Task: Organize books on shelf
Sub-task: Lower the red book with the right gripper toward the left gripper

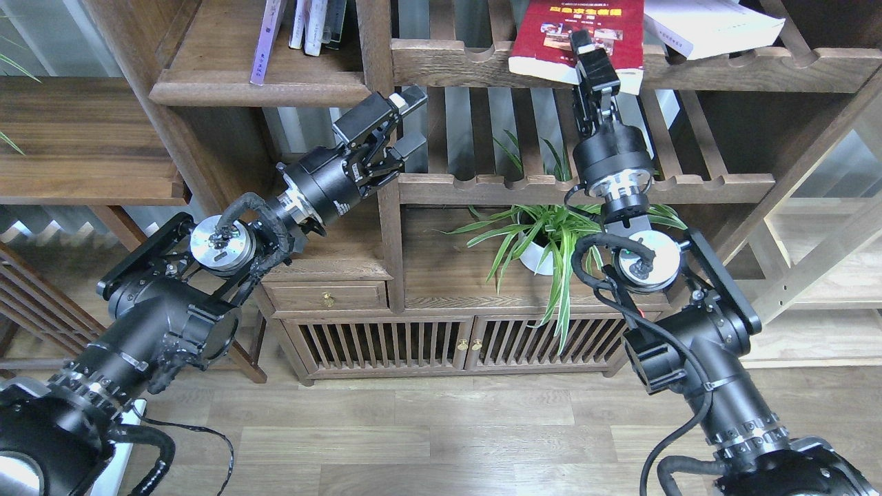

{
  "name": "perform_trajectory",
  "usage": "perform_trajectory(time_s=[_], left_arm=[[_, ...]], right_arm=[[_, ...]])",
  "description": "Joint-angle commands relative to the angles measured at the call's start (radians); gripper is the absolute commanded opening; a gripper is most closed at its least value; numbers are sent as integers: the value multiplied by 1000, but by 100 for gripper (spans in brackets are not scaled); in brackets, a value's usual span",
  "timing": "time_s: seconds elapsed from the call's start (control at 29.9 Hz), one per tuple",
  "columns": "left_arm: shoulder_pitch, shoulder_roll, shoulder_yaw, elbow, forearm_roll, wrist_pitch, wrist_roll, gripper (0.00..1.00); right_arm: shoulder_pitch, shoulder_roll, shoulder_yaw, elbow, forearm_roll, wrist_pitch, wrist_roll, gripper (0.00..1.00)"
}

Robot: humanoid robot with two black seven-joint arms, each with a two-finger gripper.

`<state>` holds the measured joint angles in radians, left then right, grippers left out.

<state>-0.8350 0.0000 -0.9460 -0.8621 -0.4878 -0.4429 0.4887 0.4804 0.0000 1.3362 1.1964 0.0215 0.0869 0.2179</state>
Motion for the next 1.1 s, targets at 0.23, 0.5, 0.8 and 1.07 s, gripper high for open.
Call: perform_trajectory(time_s=[0.23,0.5,0.8,1.07], left_arm=[[25,0,-8,2,0,-14,0,98],[42,0,-11,9,-6,-25,0,98],[102,0,-11,8,-8,-46,0,98],[241,0,7,-37,-3,-46,0,98]], right_arm=[[-22,0,0,6,0,146,-2,3],[-124,0,-31,32,0,344,-12,2],[-288,0,-66,35,-17,402,-12,2],[-480,0,-91,37,-74,402,-17,2]])
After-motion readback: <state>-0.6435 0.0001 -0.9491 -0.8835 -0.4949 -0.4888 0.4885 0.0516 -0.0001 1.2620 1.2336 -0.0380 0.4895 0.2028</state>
